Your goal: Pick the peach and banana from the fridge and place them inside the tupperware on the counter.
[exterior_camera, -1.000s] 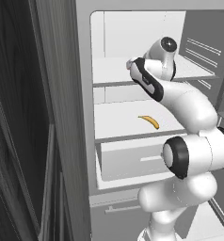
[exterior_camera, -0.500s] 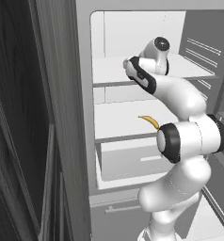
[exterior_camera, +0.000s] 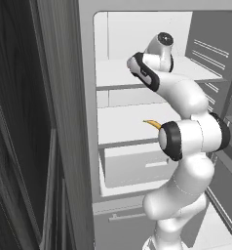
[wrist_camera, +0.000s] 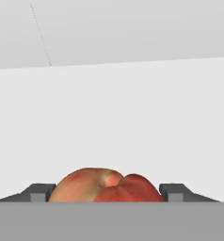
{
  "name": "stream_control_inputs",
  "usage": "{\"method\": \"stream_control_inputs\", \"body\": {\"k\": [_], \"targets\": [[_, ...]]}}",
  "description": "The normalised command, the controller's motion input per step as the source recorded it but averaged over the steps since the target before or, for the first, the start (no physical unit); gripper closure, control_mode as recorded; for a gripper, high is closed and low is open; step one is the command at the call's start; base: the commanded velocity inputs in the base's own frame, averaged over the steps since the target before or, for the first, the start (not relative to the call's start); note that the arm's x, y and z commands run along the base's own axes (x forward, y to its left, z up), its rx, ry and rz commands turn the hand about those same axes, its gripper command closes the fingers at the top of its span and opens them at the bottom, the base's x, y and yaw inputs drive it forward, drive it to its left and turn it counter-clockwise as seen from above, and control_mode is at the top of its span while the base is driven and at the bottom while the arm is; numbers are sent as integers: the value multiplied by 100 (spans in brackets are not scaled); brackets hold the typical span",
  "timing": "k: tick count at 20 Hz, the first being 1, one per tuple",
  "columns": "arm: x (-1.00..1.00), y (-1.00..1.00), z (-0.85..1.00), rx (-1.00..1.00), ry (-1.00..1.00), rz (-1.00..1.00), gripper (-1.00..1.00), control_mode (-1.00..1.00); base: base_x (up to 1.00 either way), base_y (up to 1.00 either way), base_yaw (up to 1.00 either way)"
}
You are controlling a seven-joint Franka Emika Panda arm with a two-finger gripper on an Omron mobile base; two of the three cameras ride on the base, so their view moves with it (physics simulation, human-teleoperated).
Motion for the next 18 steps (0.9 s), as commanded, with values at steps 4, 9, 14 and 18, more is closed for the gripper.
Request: {"method": "stream_control_inputs", "body": {"k": [4, 9, 14, 18], "targets": [[0, 0, -70, -1, 8, 0, 100, -100, 0, 0, 0], [6, 0, -25, 0, 0, 0, 100, -100, 0, 0, 0], [-76, 0, -27, 0, -9, 0, 100, -100, 0, 0, 0], [-100, -6, -2, 0, -18, 0, 100, -100, 0, 0, 0]]}}
